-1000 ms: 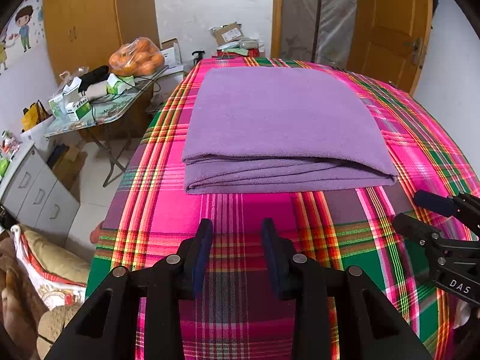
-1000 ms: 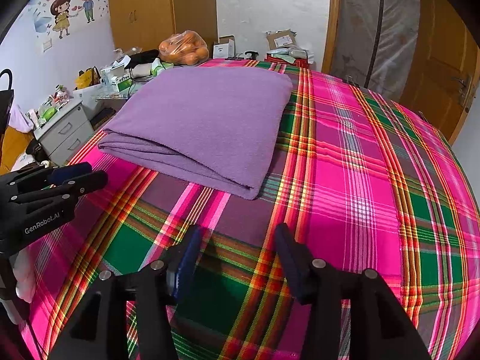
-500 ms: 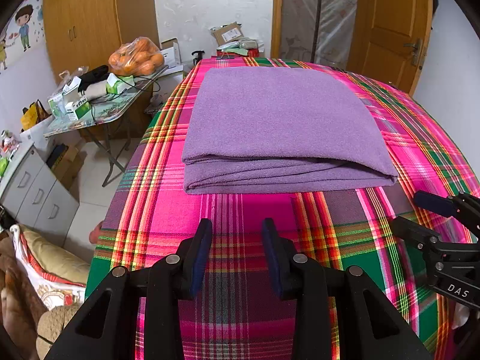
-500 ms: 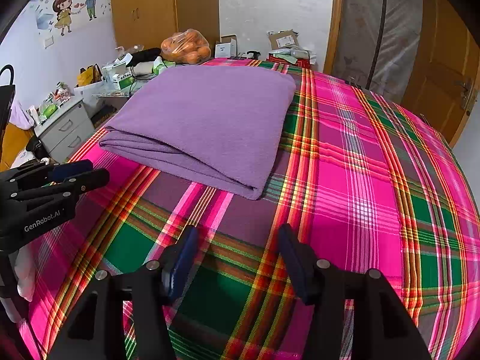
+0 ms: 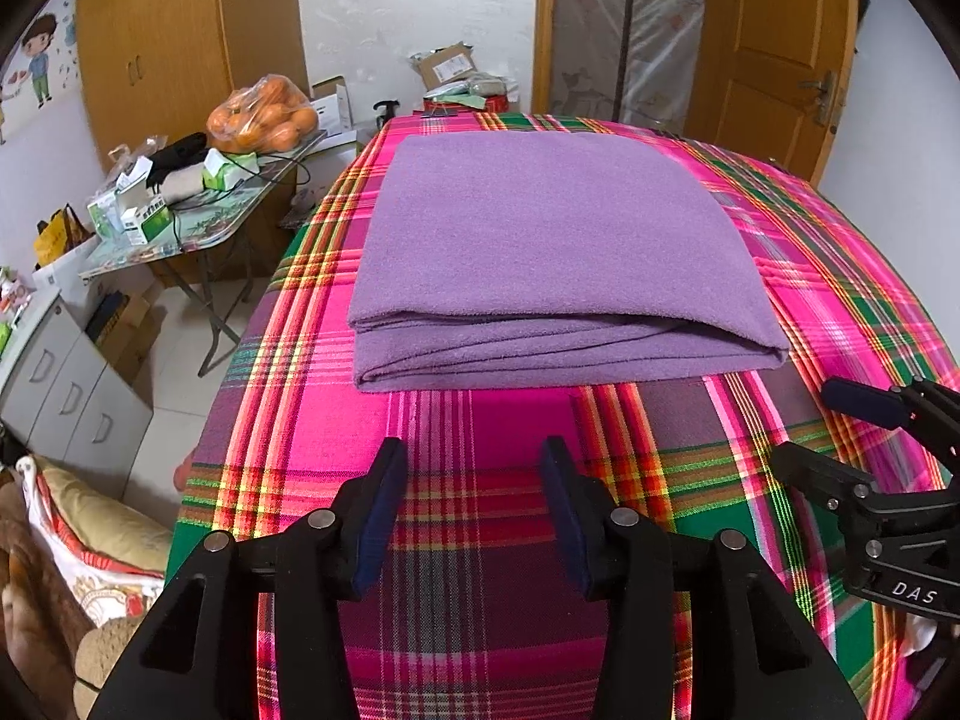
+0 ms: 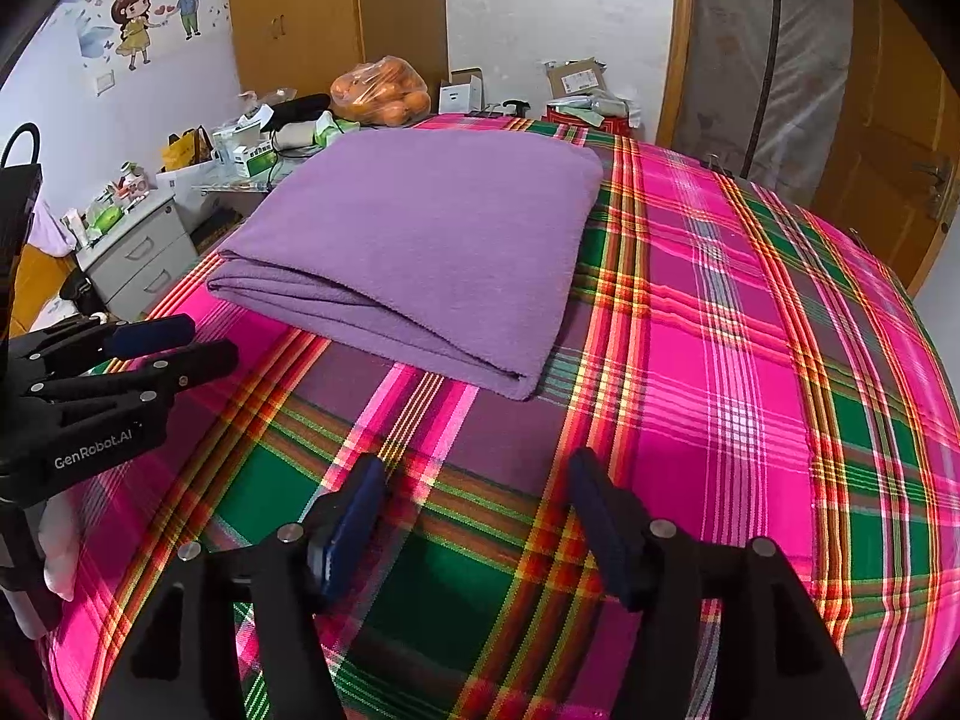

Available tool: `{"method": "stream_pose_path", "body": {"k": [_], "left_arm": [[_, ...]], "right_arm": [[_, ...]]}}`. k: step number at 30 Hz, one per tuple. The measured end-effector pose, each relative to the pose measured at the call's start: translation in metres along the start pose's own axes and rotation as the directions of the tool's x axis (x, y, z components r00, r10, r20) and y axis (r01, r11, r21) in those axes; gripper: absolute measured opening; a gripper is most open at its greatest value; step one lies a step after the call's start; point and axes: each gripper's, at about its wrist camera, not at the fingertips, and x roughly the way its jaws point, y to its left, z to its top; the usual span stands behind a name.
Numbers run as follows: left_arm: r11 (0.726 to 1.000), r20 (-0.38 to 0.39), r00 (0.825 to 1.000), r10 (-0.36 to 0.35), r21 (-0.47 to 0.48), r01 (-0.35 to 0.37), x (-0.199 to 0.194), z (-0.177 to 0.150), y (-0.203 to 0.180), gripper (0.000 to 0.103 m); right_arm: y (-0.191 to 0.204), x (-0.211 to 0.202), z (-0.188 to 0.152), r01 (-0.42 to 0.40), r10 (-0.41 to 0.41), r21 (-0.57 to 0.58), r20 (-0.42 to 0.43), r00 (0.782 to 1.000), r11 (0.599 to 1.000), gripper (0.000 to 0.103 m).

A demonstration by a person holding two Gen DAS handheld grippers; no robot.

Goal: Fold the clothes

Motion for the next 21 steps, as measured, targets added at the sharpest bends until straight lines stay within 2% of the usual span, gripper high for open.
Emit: {"method": "stream_pose_path", "body": {"k": [21], "left_arm": [[1.000,0.000,1.000,0.014,-0.004,-0.014,0.0011,0.0003,-0.0025,0.049]], "right_arm": [[0.0025,0.0006,0.0009,-0.019,0.019,-0.010,-0.003,1.000,1.000,0.072]]}}
